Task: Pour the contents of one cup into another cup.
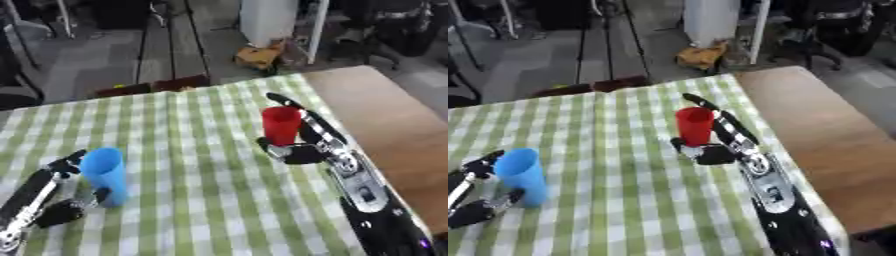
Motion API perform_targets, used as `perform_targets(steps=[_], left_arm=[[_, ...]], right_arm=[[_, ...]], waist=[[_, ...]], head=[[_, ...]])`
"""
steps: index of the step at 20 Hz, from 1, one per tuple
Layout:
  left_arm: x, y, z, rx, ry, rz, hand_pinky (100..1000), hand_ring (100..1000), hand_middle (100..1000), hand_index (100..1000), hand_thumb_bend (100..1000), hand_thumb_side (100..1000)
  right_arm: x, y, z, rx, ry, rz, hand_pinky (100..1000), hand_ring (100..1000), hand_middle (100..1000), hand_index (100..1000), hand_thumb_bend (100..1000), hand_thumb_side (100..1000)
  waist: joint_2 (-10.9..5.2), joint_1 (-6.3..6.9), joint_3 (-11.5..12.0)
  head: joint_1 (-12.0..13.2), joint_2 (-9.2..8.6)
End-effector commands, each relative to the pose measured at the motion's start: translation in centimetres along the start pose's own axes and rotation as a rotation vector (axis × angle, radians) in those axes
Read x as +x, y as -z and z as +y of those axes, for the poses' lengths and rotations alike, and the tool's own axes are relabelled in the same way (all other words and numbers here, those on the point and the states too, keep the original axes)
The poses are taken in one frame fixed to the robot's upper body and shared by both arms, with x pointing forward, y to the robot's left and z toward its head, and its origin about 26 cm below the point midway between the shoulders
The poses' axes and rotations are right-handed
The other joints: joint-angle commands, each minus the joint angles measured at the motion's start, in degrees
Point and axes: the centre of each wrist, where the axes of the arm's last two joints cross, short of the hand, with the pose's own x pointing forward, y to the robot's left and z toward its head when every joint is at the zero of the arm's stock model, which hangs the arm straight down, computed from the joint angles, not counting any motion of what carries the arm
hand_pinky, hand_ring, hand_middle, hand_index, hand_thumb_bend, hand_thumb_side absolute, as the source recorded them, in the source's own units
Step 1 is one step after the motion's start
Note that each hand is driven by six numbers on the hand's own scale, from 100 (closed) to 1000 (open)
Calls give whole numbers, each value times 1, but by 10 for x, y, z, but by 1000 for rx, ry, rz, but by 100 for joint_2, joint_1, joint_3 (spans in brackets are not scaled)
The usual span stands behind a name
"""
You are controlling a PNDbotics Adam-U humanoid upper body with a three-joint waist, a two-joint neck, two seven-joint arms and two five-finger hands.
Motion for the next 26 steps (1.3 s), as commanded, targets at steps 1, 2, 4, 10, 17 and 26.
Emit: perform_targets(steps=[1, 2, 4, 10, 17, 26], left_arm=[[4, 7, 11, 13, 16, -27, 775, 775, 785, 962, 589, 742], [4, 7, 11, 11, 16, -28, 775, 775, 785, 962, 588, 743], [5, 8, 10, 8, 17, -30, 775, 775, 785, 962, 588, 743], [4, 9, 6, 3, 14, -30, 772, 772, 783, 959, 582, 749], [5, 12, 2, -7, 12, -36, 771, 772, 782, 959, 580, 754], [9, 18, -4, -11, 0, -50, 767, 768, 778, 953, 577, 756]], right_arm=[[10, 4, -6, -14, -15, -37, 739, 279, 475, 993, 161, 100], [10, 4, -7, -15, -15, -39, 739, 280, 475, 993, 161, 100], [11, 5, -7, -19, -14, -44, 738, 281, 476, 993, 161, 100], [16, 6, -8, -24, -9, -65, 738, 284, 479, 992, 160, 100], [20, 8, -8, -24, -1, -87, 738, 287, 481, 992, 160, 100], [26, 10, -8, -25, 7, -108, 737, 290, 483, 991, 156, 100]], waist=[[-96, -1, -20], [-97, -5, -31], [-99, -12, -52], [-103, -36, -98], [-101, -59, -132], [-91, -74, -157]], head=[[-20, 34], [-20, 39], [-18, 44], [-20, 50], [-22, 56], [-14, 50]])
